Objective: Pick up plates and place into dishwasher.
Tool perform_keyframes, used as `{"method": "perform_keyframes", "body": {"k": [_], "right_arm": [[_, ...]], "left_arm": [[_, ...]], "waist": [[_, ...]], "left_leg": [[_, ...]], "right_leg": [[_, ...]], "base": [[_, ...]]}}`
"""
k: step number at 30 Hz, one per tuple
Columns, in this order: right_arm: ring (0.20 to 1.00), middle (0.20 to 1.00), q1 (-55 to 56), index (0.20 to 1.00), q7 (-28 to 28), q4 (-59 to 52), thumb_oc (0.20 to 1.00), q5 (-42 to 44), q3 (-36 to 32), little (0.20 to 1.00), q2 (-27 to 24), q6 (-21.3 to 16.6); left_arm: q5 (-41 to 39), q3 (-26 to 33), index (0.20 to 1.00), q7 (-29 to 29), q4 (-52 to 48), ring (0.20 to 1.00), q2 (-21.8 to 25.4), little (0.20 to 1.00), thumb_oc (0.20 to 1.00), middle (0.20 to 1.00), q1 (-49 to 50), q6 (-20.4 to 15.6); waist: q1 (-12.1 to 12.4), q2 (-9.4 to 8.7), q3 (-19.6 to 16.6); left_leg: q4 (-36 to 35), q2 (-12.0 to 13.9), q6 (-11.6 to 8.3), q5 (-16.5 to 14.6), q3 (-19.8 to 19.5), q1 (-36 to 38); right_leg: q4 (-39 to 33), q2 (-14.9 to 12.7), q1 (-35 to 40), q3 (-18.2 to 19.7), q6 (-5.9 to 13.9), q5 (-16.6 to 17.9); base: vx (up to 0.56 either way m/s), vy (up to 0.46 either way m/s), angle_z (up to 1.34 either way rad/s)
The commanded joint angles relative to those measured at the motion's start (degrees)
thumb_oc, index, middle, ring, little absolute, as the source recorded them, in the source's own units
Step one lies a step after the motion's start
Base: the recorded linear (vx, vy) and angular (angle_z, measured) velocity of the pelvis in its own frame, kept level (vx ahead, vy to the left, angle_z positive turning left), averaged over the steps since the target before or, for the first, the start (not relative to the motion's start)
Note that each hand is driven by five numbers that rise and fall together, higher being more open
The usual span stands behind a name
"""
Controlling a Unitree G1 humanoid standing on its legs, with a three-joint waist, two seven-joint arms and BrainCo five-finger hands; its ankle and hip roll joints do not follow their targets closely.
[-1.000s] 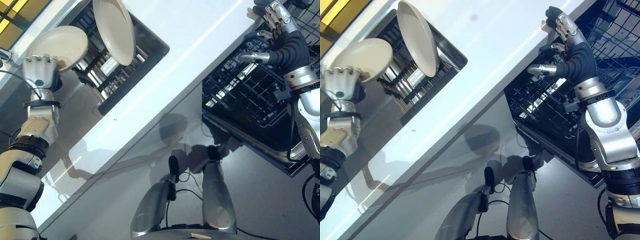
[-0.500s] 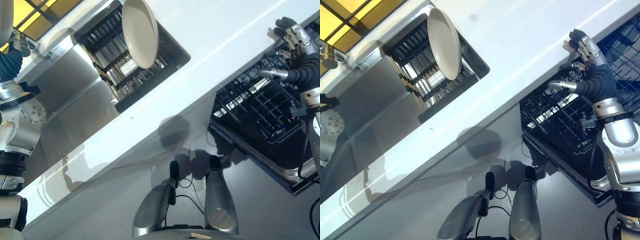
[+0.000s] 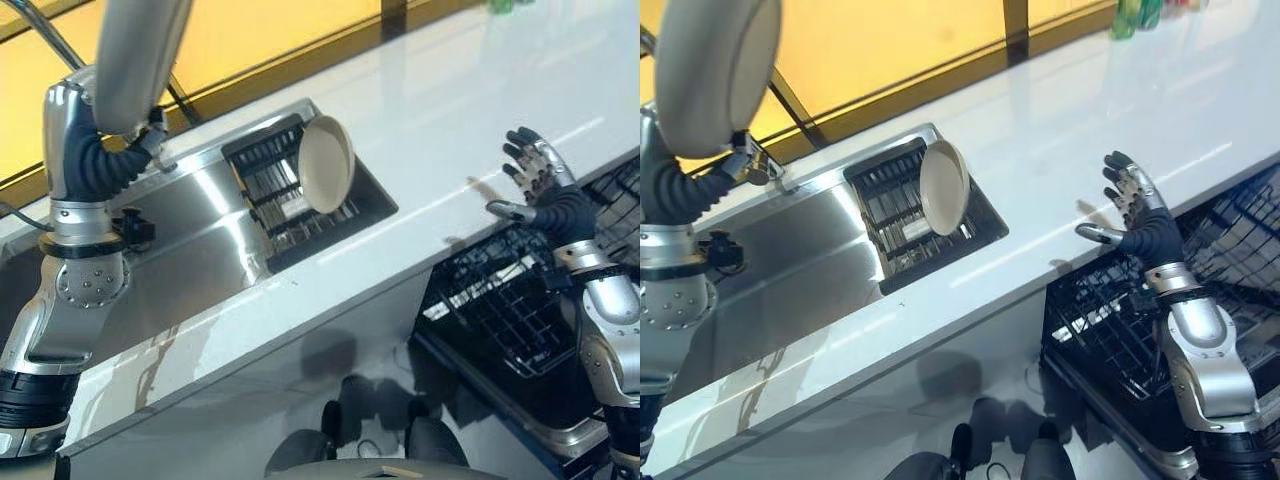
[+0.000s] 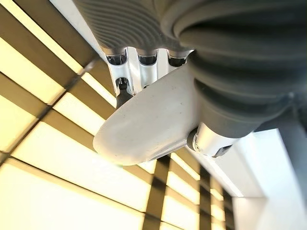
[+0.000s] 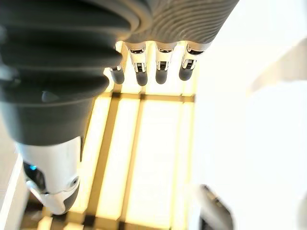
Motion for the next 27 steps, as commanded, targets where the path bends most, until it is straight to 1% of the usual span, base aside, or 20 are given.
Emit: {"method": "perform_keyframes", "body": {"k": [1,3,5,6,8,9,12,13,14,16,18,20,23,27], "right_arm": [[1.0,1.0,-2.86,1.0,-2.84,-5.46,1.0,-0.32,0.82,1.0,1.1,-5.81],[1.0,1.0,-4.02,1.0,-3.61,-5.15,1.0,-0.96,1.84,1.0,1.01,-6.9],[1.0,1.0,-5.38,1.0,-4.84,-5.09,1.0,-1.43,2.87,1.0,0.6,-6.98],[1.0,1.0,-5.85,1.0,-4.49,-5.03,1.0,-0.73,3.17,1.0,0.2,-7.17],[1.0,1.0,-6.12,1.0,-4.09,-5.69,1.0,1.54,3.09,1.0,-1.03,-8.19],[1.0,1.0,-6.07,1.0,-4.19,-5.77,1.0,1.44,2.91,1.0,-1.53,-9.47],[1.0,1.0,-5.71,1.0,-3.69,-6.26,1.0,1.04,1.74,1.0,-2.93,-11.38],[1.0,1.0,-5.86,1.0,-3.74,-6.48,1.0,1.56,1.79,1.0,-3.92,-11.52],[1.0,1.0,-5.98,1.0,-3.66,-6.44,1.0,1.63,1.85,1.0,-4.21,-11.53],[1.0,1.0,-7.28,1.0,-3.52,-6.04,1.0,1.69,3.1,1.0,-5.27,-11.11],[1.0,1.0,-7.89,1.0,-2.72,-5.84,1.0,1.88,3.85,1.0,-5.97,-11.22],[1.0,1.0,-8.26,1.0,-2.5,-5.83,1.0,1.83,4.35,1.0,-6.79,-11.14],[1.0,1.0,-8.81,1.0,-2.01,-6.0,1.0,2.76,4.95,1.0,-7.68,-10.62],[1.0,1.0,-9.52,1.0,0.12,-5.59,1.0,4.88,5.86,1.0,-7.75,-9.8]], "left_arm": [[-4.33,-1.99,0.2,-6.47,-3.32,0.2,0.92,0.2,0.2,0.2,-0.58,-2.78],[-6.25,-3.11,0.2,-10.52,-4.11,0.2,0.75,0.2,0.2,0.2,-0.79,-3.83],[-8.51,-4.28,0.2,-14.33,-5.03,0.2,0.71,0.2,0.2,0.2,-1.48,-4.38],[-9.34,-4.64,0.2,-16.65,-5.64,0.2,0.99,0.2,0.2,0.2,-1.86,-5.12],[-12.97,-5.16,0.2,-20.59,-6.52,0.2,2.02,0.2,0.2,0.2,-2.51,-6.21],[-14.99,-5.44,0.2,-22.88,-6.92,0.2,2.13,0.2,0.2,0.2,-2.69,-6.63],[-22.18,-6.25,0.2,-31.87,-8.0,0.2,2.05,0.2,0.2,0.2,-2.87,-7.65],[-26.18,-7.57,0.2,-37.42,-9.22,0.2,1.96,0.2,0.2,0.2,-3.1,-6.93],[-27.97,-7.9,0.2,-39.47,-9.5,0.2,1.96,0.2,0.2,0.2,-3.31,-6.28],[-33.99,-10.6,0.2,-46.46,-9.86,0.2,1.82,0.2,0.2,0.2,-5.59,-3.4],[-38.23,-12.07,0.2,-51.24,-9.98,0.2,2.18,0.2,0.2,0.2,-7.18,-1.59],[-41.44,-13.0,0.2,-54.56,-10.0,0.2,3.14,0.2,0.2,0.2,-8.44,-0.69],[-45.06,-14.31,0.2,-58.08,-10.06,0.2,3.95,0.2,0.2,0.2,-10.38,0.76],[-46.25,-15.13,0.2,-58.05,-9.71,0.2,4.37,0.2,0.2,0.2,-12.58,0.89]], "waist": [[2.54,-3.78,-4.31],[3.07,-4.15,-5.13],[3.58,-4.51,-5.87],[3.77,-4.69,-6.19],[3.92,-5.04,-6.66],[3.95,-5.23,-6.85],[3.89,-5.51,-7.43],[3.82,-5.64,-7.71],[3.82,-5.63,-7.74],[3.62,-5.75,-8.19],[3.4,-5.72,-8.53],[3.26,-5.7,-8.85],[3.02,-5.7,-9.33],[2.87,-5.69,-9.72]], "left_leg": [[0.02,-4.02,4.1,-1.54,-1.42,1.77],[-0.53,-3.75,3.97,-1.49,-1.51,2.09],[-1.19,-3.5,3.86,-1.2,-1.59,2.33],[-1.45,-3.32,3.77,-1.08,-1.58,2.41],[-1.52,-3.04,3.55,-1.15,-1.54,2.52],[-1.44,-2.92,3.51,-1.24,-1.38,2.52],[-1.65,-2.89,3.59,-1.32,-1.17,2.64],[-1.75,-2.84,3.54,-1.26,-1.05,2.82],[-1.83,-2.81,3.51,-1.25,-1.02,2.95],[-2.02,-2.79,3.49,-1.22,-0.84,3.26],[-2.26,-2.75,3.44,-1.19,-0.56,3.58],[-2.49,-2.7,3.39,-1.21,-0.21,3.85],[-2.61,-2.69,3.38,-1.34,0.28,4.15],[-2.69,-2.82,3.54,-1.62,0.56,4.55]], "right_leg": [[-8.91,-1.77,7.23,-0.12,1.78,2.97],[-9.67,-1.18,7.88,-0.31,1.74,3.12],[-10.46,-0.73,8.45,-0.54,1.77,3.37],[-10.73,-0.45,8.72,-0.7,1.76,3.43],[-10.93,-0.1,8.99,-0.83,1.83,3.42],[-10.94,0.01,9.09,-0.99,1.8,3.38],[-11.18,0.37,9.22,-0.99,1.87,3.52],[-11.35,0.46,9.44,-1.04,1.86,3.67],[-11.45,0.5,9.55,-1.04,1.86,3.74],[-11.92,0.54,10.0,-1.14,1.81,3.98],[-12.21,0.58,10.23,-1.26,1.78,4.13],[-12.58,0.52,10.54,-1.38,1.79,4.25],[-12.79,0.41,10.85,-1.62,1.73,4.26],[-12.87,0.22,11.17,-1.96,1.66,4.12]], "base": [[-0.06,-0.236,0.04],[-0.07,-0.22,0.05],[-0.07,-0.197,0.06],[-0.08,-0.198,0.0],[-0.08,-0.182,0.04],[-0.07,-0.145,0.05],[-0.05,-0.111,0.01],[-0.03,-0.089,0.0],[-0.03,-0.085,0.0],[-0.02,-0.055,0.01],[0.0,-0.019,0.0],[0.0,0.0,0.0],[0.0,0.0,0.01],[0.0,0.001,0.02]]}}
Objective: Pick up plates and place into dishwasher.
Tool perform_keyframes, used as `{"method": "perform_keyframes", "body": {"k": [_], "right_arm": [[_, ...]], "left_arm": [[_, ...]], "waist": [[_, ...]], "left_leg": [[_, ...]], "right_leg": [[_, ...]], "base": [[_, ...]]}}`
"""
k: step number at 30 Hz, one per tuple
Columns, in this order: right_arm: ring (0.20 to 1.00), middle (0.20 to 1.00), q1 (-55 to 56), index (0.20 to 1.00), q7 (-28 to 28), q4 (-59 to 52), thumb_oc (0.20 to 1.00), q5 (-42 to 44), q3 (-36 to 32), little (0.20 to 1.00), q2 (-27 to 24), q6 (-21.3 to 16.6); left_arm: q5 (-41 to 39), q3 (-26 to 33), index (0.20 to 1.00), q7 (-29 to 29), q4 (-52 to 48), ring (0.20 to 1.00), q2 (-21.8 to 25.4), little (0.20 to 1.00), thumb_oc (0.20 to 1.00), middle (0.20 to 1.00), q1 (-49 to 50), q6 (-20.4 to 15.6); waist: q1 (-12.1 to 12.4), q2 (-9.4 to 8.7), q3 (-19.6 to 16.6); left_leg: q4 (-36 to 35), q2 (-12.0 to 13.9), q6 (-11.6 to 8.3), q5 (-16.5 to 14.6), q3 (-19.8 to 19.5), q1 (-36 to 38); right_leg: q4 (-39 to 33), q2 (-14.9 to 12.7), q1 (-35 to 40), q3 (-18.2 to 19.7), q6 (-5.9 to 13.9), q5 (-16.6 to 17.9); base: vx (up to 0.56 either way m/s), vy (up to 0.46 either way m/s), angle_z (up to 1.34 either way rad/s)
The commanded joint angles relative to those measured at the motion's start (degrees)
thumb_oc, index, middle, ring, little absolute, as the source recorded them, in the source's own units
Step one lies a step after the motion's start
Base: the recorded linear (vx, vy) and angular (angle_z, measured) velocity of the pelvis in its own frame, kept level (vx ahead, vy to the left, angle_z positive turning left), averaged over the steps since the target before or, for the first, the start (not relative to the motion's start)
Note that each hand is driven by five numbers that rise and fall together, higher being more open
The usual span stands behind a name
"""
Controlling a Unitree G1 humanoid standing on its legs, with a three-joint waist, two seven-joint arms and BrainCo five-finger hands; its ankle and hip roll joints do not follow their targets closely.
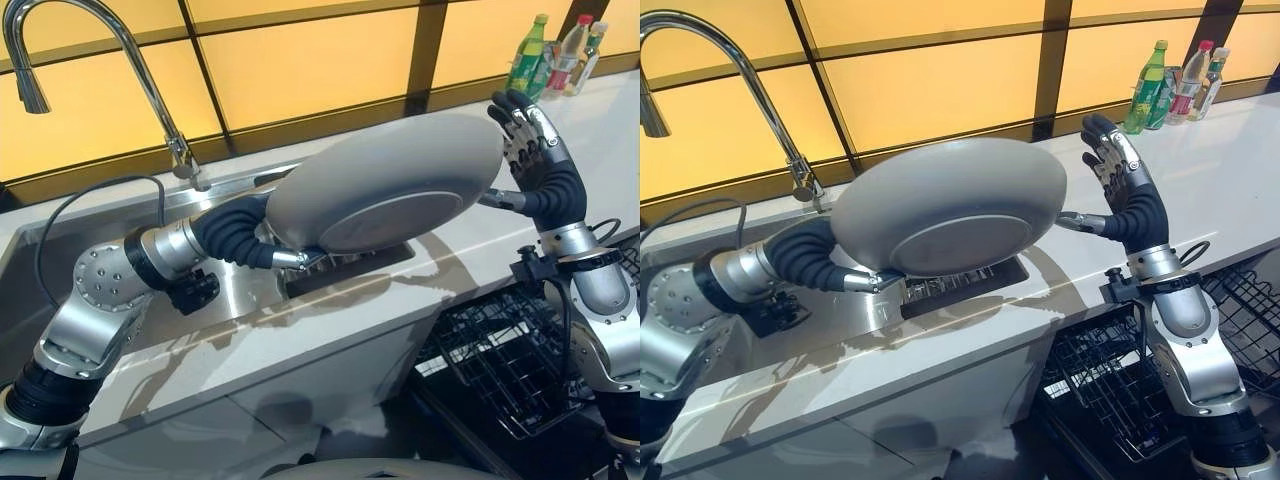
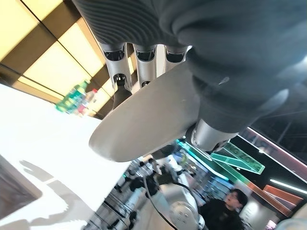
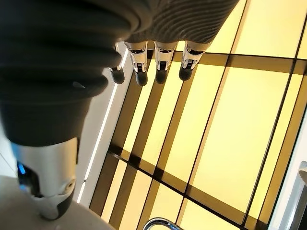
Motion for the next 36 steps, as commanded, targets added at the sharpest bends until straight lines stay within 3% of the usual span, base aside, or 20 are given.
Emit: {"method": "perform_keyframes", "body": {"k": [1,7,10,12,20,25,30,36], "right_arm": [[1.0,1.0,-4.36,1.0,2.94,-4.48,1.0,3.74,1.83,1.0,-1.77,-1.81],[1.0,1.0,-6.3,1.0,24.4,-7.21,1.0,18.21,7.72,1.0,-0.56,4.53],[1.0,1.0,-7.93,1.0,34.06,-8.16,1.0,21.89,12.54,1.0,-1.71,4.1],[1.0,1.0,-10.34,1.0,37.31,-8.26,1.0,23.06,15.16,1.0,-2.87,2.02],[1.0,1.0,-15.14,1.0,42.05,-6.2,1.0,28.79,19.48,1.0,0.31,-0.42],[1.0,1.0,-14.79,1.0,42.99,-4.27,1.0,26.56,19.34,1.0,3.75,-1.28],[1.0,1.0,-12.18,1.0,45.09,-4.71,1.0,26.36,17.5,1.0,5.5,-2.6],[1.0,1.0,-9.04,1.0,46.0,-4.18,1.0,24.09,14.44,1.0,8.77,-5.01]], "left_arm": [[-4.17,-3.15,0.2,-1.58,-0.18,0.2,0.83,0.2,0.2,0.2,-4.71,-1.4],[-5.81,-2.0,0.2,-4.06,0.99,0.2,0.38,0.2,0.2,0.2,-5.28,-1.85],[-6.8,-2.3,0.2,-5.26,1.23,0.2,0.84,0.2,0.2,0.2,-5.31,-2.4],[-7.45,-2.69,0.2,-6.08,1.38,0.2,1.11,0.2,0.2,0.2,-5.65,-2.35],[-9.39,-3.94,0.2,-9.05,2.21,0.2,0.42,0.2,0.2,0.2,-6.94,-1.51],[-11.07,-2.69,0.2,-10.32,3.59,0.2,-1.01,0.2,0.2,0.2,-6.01,-0.33],[-11.82,-0.62,0.2,-8.5,4.94,0.2,-3.31,0.2,0.2,0.2,-3.24,1.0],[-10.07,1.99,0.2,-3.39,7.93,0.2,-10.33,0.2,0.2,0.2,3.52,3.41]], "waist": [[0.31,-1.73,-3.62],[0.88,-2.44,-4.09],[1.89,-3.35,-4.32],[2.51,-3.91,-4.41],[4.14,-4.76,-4.62],[4.67,-4.54,-4.66],[4.4,-4.2,-4.51],[4.18,-4.21,-4.15]], "left_leg": [[1.29,-3.23,3.46,-1.76,1.28,0.44],[1.05,-3.57,3.78,-1.7,1.22,0.84],[0.94,-3.62,3.75,-2.13,0.79,1.55],[1.17,-3.72,3.82,-2.21,0.64,1.63],[1.52,-4.13,4.33,-2.65,0.36,2.19],[1.56,-4.21,4.56,-2.82,0.6,2.61],[1.43,-4.12,4.68,-2.87,1.16,2.9],[1.38,-4.0,4.84,-2.94,1.43,3.07]], "right_leg": [[5.67,-0.84,-1.11,-0.13,1.31,-3.73],[5.78,-1.15,-0.61,-1.0,1.26,-3.9],[5.58,-1.28,0.45,-1.85,1.21,-4.4],[5.58,-1.31,0.72,-2.26,1.16,-4.35],[5.13,-1.31,1.73,-3.37,0.88,-4.1],[4.97,-1.55,2.24,-3.96,0.87,-4.0],[4.76,-1.62,2.39,-3.96,0.84,-3.9],[4.08,-1.49,2.71,-3.48,0.62,-3.63]], "base": [[0.0,0.0,0.0],[0.01,-0.001,0.03],[0.04,-0.031,0.09],[0.03,-0.041,0.06],[0.01,-0.026,0.02],[0.0,-0.013,0.04],[-0.01,-0.011,-0.07],[-0.01,-0.006,-0.06]]}}
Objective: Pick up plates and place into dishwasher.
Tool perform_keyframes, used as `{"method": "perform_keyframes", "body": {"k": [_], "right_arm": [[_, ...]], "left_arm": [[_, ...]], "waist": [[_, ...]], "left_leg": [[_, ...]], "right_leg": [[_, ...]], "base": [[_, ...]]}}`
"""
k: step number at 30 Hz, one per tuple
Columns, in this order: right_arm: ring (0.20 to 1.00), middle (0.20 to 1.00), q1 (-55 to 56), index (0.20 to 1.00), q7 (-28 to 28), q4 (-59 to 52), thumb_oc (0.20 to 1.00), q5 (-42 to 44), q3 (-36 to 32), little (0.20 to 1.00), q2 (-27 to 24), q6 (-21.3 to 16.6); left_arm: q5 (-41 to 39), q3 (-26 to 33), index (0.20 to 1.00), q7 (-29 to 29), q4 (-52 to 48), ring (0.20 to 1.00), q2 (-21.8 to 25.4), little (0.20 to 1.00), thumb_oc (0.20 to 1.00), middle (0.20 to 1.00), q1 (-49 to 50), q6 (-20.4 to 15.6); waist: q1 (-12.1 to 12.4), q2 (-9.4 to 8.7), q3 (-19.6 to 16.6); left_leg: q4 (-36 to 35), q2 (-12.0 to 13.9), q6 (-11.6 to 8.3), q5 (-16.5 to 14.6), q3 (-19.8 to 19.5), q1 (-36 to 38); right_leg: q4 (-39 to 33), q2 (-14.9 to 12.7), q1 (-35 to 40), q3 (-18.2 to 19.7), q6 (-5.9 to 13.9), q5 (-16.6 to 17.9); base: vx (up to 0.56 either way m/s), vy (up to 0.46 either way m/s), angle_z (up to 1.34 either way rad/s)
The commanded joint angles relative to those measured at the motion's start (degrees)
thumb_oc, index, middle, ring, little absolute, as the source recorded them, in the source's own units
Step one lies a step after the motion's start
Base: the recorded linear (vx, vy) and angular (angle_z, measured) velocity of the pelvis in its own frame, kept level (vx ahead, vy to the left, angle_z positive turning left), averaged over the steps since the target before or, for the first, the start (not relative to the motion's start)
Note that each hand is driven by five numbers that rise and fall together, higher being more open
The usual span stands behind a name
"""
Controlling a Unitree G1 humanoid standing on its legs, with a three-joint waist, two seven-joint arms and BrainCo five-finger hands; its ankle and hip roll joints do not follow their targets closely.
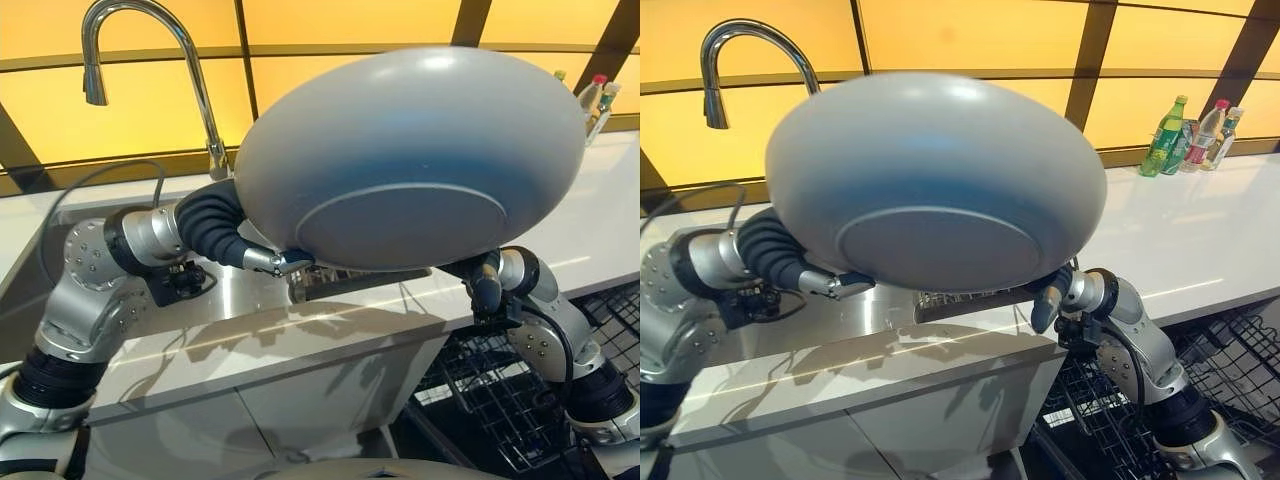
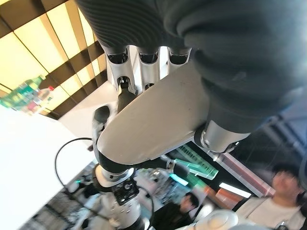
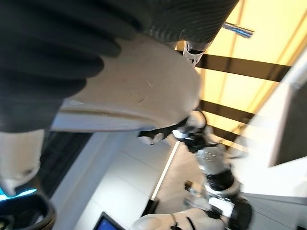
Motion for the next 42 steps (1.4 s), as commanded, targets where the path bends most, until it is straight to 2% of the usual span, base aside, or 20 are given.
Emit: {"method": "perform_keyframes", "body": {"k": [1,3,6,8,12,15,16,17,19,35,39,40,41,42], "right_arm": [[1.0,1.0,-0.38,1.0,1.54,-3.87,1.0,-1.62,-2.62,1.0,3.4,-3.92],[1.0,1.0,1.04,1.0,2.12,-3.04,1.0,-1.8,-3.74,1.0,4.51,-4.37],[1.0,1.0,2.04,1.0,1.02,-2.2,1.0,-2.58,-4.58,1.0,4.62,-5.05],[1.0,1.0,2.87,1.0,-0.55,-1.63,1.0,-2.31,-5.36,1.0,4.8,-5.02],[1.0,1.0,4.36,1.0,-3.51,-0.43,1.0,-2.9,-6.33,1.0,5.93,-5.08],[1.0,1.0,4.97,1.0,-7.99,0.45,1.0,-2.95,-6.78,1.0,7.4,-3.87],[0.925,0.925,5.25,0.925,-9.47,0.71,0.925,-2.54,-6.95,0.925,7.95,-3.26],[0.595,0.595,5.54,0.595,-11.27,0.94,0.595,-2.56,-7.09,0.595,8.41,-2.45],[0.2,0.2,6.07,0.2,-13.76,2.18,0.2,-2.15,-7.27,0.2,9.42,-1.47],[0.2,0.2,8.7,0.2,-17.72,2.67,0.2,-1.95,-6.2,0.2,12.4,-1.43],[0.2,0.2,8.83,0.2,-18.75,2.32,0.2,-2.78,-6.13,0.2,12.63,-1.49],[0.2,0.2,8.83,0.2,-18.98,2.3,0.2,-3.14,-6.12,0.2,12.68,-1.57],[0.2,0.2,8.88,0.2,-19.25,2.39,0.2,-3.3,-6.14,0.2,12.66,-1.71],[0.2,0.2,8.77,0.2,-19.78,2.38,0.2,-3.6,-6.33,0.2,12.67,-1.66]], "left_arm": [[2.98,0.24,0.2,6.6,7.01,0.2,-3.85,0.2,0.2,0.2,3.63,2.32],[8.31,0.78,0.2,9.33,10.23,0.2,-6.18,0.2,0.2,0.2,6.45,-0.26],[12.64,1.08,0.2,13.48,12.73,0.2,-7.04,0.2,0.2,0.2,8.64,-1.99],[17.59,1.45,0.2,16.72,15.04,0.2,-7.33,0.2,0.2,0.2,10.51,-5.38],[20.94,1.51,0.2,18.8,16.01,0.2,-8.53,0.2,0.2,0.2,11.98,-7.36],[23.76,0.96,0.2,19.61,15.66,0.2,-9.54,0.2,0.2,0.2,12.21,-8.78],[24.0,0.8,0.2,19.64,15.47,0.2,-9.61,0.2,0.2,0.2,12.15,-8.88],[24.29,0.75,0.2,19.58,15.36,0.2,-9.66,0.2,0.2,0.2,12.04,-9.06],[25.26,0.37,0.2,19.73,15.15,0.2,-9.53,0.2,0.2,0.2,11.8,-9.6],[25.35,-0.89,0.2,20.27,14.0,0.2,-10.36,0.2,0.2,0.2,10.57,-6.68],[24.84,-0.97,0.2,21.51,14.12,0.2,-10.94,0.2,0.2,0.2,10.81,-4.39],[24.56,-0.96,0.495,22.4,14.41,0.495,-11.23,0.495,0.495,0.495,10.86,-3.52],[24.91,-0.94,1.0,23.39,14.71,1.0,-11.65,1.0,1.0,1.0,10.95,-2.95],[25.3,-0.67,1.0,25.5,15.2,1.0,-12.12,1.0,1.0,1.0,11.14,-2.69]], "waist": [[0.88,-0.65,-2.18],[0.86,-0.81,-1.89],[0.96,-1.03,-1.66],[1.05,-1.18,-1.44],[0.99,-1.37,-0.91],[0.79,-1.3,-0.49],[0.7,-1.27,-0.41],[0.61,-1.26,-0.38],[0.39,-1.13,-0.35],[-0.82,-0.51,-0.37],[-0.92,-0.48,-0.3],[-0.94,-0.49,-0.25],[-0.93,-0.51,-0.24],[-0.92,-0.53,-0.22]], "left_leg": [[2.21,-2.94,4.27,-3.3,2.06,0.01],[2.31,-2.79,4.3,-3.37,2.34,-0.05],[2.34,-2.7,4.27,-3.31,2.42,-0.14],[2.46,-2.6,4.23,-3.31,2.59,-0.22],[2.66,-2.52,4.29,-3.25,2.71,-0.49],[2.77,-2.51,4.32,-3.25,2.72,-0.58],[2.79,-2.53,4.36,-3.26,2.73,-0.58],[2.76,-2.54,4.38,-3.27,2.74,-0.57],[2.63,-2.59,4.45,-3.32,2.78,-0.47],[1.76,-3.1,4.9,-3.36,2.98,0.15],[1.85,-3.06,4.87,-3.32,3.06,0.1],[1.84,-3.06,4.87,-3.31,3.09,0.11],[1.81,-3.05,4.84,-3.28,3.1,0.11],[1.67,-3.04,4.85,-3.2,3.08,0.14]], "right_leg": [[4.06,-0.36,0.12,-1.99,-0.1,-3.4],[3.93,-0.25,0.09,-1.77,-0.25,-3.33],[3.82,-0.22,0.07,-1.8,-0.36,-3.31],[3.68,-0.19,0.07,-1.72,-0.47,-3.26],[3.48,-0.13,0.0,-1.41,-0.65,-3.17],[3.52,-0.03,-0.24,-1.06,-0.76,-3.07],[3.56,-0.04,-0.31,-0.98,-0.77,-3.05],[3.55,-0.04,-0.35,-0.88,-0.77,-3.05],[3.56,0.0,-0.4,-0.58,-0.7,-3.08],[4.16,0.01,-0.79,0.26,-0.41,-3.47],[4.49,0.09,-1.0,0.22,-0.48,-3.62],[4.51,0.11,-1.02,0.2,-0.52,-3.64],[4.48,0.14,-0.98,0.16,-0.52,-3.65],[4.45,0.2,-0.96,0.13,-0.56,-3.66]], "base": [[-0.03,0.003,-0.11],[-0.03,-0.002,-0.12],[-0.02,0.0,-0.03],[0.0,0.0,0.0],[0.0,0.0,0.0],[0.0,0.0,0.0],[0.0,0.0,0.0],[0.0,0.0,0.0],[0.0,0.0,0.0],[0.0,0.008,0.0],[0.0,0.0,0.0],[0.0,0.0,0.0],[0.0,0.0,0.0],[0.0,0.0,0.0]]}}
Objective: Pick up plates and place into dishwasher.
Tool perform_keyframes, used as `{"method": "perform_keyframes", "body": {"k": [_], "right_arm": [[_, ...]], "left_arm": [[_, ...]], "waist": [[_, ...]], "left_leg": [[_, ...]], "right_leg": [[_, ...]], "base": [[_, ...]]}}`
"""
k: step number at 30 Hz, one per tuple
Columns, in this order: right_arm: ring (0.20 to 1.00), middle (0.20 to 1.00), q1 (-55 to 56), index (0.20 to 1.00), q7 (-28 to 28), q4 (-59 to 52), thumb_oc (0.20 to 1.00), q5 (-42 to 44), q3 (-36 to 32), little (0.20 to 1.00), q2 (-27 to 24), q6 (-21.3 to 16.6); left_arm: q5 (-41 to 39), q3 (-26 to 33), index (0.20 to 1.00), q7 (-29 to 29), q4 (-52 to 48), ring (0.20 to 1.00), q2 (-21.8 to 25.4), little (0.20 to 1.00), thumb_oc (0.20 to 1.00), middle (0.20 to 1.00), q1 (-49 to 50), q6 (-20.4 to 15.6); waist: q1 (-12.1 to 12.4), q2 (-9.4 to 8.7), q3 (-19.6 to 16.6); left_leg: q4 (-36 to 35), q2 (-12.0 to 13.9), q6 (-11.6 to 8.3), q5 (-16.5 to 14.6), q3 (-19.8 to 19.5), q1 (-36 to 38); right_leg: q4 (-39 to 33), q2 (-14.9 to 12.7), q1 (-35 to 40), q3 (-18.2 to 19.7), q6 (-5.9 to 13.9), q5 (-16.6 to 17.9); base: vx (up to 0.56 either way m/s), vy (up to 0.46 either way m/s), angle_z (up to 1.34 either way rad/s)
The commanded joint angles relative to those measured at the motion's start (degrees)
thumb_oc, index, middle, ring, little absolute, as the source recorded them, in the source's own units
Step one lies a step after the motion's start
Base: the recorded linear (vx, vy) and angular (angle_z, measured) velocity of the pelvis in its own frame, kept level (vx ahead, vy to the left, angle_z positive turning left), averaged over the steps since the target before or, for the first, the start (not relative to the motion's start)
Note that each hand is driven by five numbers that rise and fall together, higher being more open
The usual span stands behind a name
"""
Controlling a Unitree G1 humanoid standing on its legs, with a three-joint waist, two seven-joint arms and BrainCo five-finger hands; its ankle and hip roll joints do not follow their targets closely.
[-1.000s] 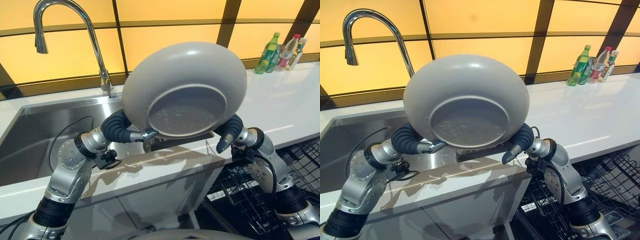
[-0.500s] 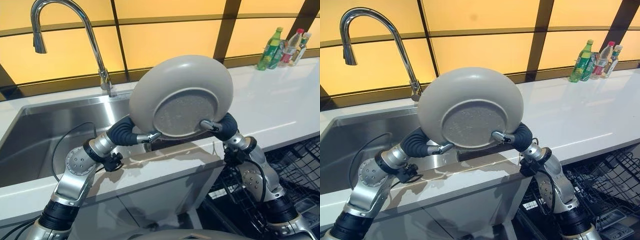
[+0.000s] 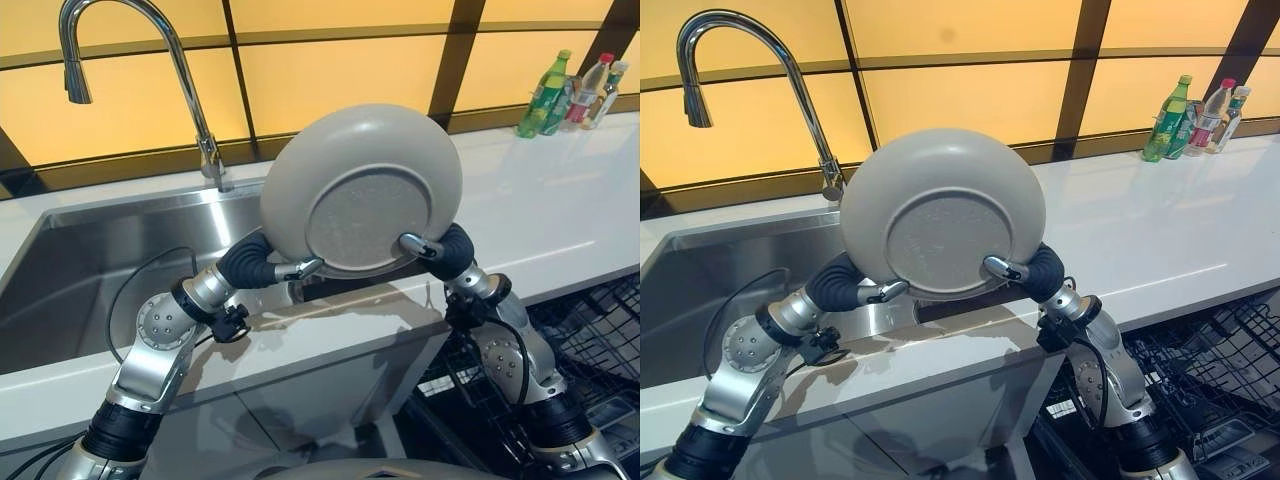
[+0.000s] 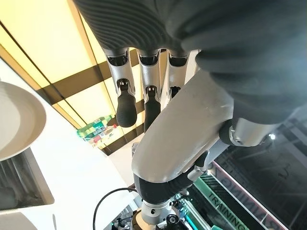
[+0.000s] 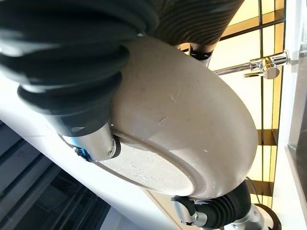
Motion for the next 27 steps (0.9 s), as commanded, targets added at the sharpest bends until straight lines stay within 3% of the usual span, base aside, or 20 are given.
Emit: {"method": "perform_keyframes", "body": {"k": [1,6,8,12,15,20,23,27], "right_arm": [[0.2,0.2,0.85,0.2,-3.75,-4.63,0.2,0.59,-4.44,0.2,1.29,-3.24],[0.2,0.2,0.8,0.2,-6.28,-4.82,0.2,-1.52,-6.16,0.2,1.48,-3.25],[0.2,0.2,1.32,0.2,-7.56,-4.55,0.2,-2.99,-7.77,0.2,0.99,-4.23],[0.2,0.2,2.6,0.2,-9.38,-4.93,0.2,-4.48,-11.87,0.2,1.13,-4.56],[0.2,0.2,2.48,0.2,-11.11,-4.46,0.2,-5.64,-13.31,0.2,0.86,-4.7],[0.2,0.2,4.29,0.2,-13.56,-5.64,0.2,-5.47,-16.35,0.2,-0.16,-4.38],[0.2,0.2,5.41,0.2,-15.29,-5.32,0.2,-8.54,-16.97,0.2,-0.16,-4.2],[0.2,0.2,8.84,0.2,-21.64,-3.2,0.2,-15.98,-19.79,0.2,-2.41,-3.29]], "left_arm": [[2.14,3.86,1.0,10.77,7.41,1.0,-0.27,1.0,1.0,1.0,-1.13,1.99],[5.7,6.95,1.0,18.54,8.52,1.0,-2.55,1.0,1.0,1.0,-0.41,1.95],[7.73,9.36,1.0,26.86,9.23,1.0,-2.03,1.0,1.0,1.0,-0.08,2.75],[4.19,19.07,1.0,42.88,15.03,1.0,-3.5,1.0,1.0,1.0,2.86,2.48],[7.58,21.83,1.0,47.22,15.69,1.0,-5.1,1.0,1.0,1.0,4.42,3.21],[7.15,22.47,1.0,45.2,12.05,1.0,-6.18,1.0,1.0,1.0,5.06,6.0],[7.17,21.92,1.0,43.23,11.17,1.0,-6.39,1.0,1.0,1.0,5.1,6.26],[7.69,23.07,1.0,42.3,10.43,1.0,-5.26,1.0,1.0,1.0,6.47,5.8]], "waist": [[-0.7,-1.77,-2.14],[-0.79,-1.98,-2.4],[-0.9,-2.07,-2.46],[-1.44,-1.82,-2.81],[-1.85,-1.83,-2.64],[-2.66,-1.98,-1.97],[-3.17,-2.02,-1.72],[-4.98,-2.39,-1.18]], "left_leg": [[2.75,-3.1,4.51,-3.36,2.38,-0.56],[2.26,-2.94,4.46,-2.59,2.46,-0.94],[1.92,-2.83,4.37,-2.39,2.53,-0.89],[1.63,-2.37,4.3,-2.18,3.19,-0.87],[2.05,-2.08,4.0,-2.23,3.66,-1.1],[2.5,-2.09,3.95,-2.35,3.91,-1.49],[2.47,-1.95,3.94,-2.39,4.29,-1.32],[2.38,-1.63,3.92,-2.88,5.58,-0.51]], "right_leg": [[4.43,0.23,-1.5,-0.45,-0.7,-3.55],[4.45,0.35,-1.92,-0.57,-0.89,-3.29],[4.45,0.4,-1.92,-0.58,-0.87,-3.39],[4.45,0.5,-2.14,-0.02,-1.06,-3.49],[4.64,0.52,-2.32,0.37,-1.31,-3.56],[5.54,0.73,-2.92,0.5,-1.54,-3.91],[5.92,0.74,-3.0,0.61,-1.41,-3.96],[6.17,0.81,-3.16,2.29,-1.03,-3.71]], "base": [[0.0,0.0,0.0],[0.0,0.002,0.01],[0.0,-0.001,0.02],[0.0,0.0,0.01],[0.0,0.0,0.0],[0.0,-0.003,-0.02],[0.02,-0.006,-0.08],[0.04,-0.027,-0.09]]}}
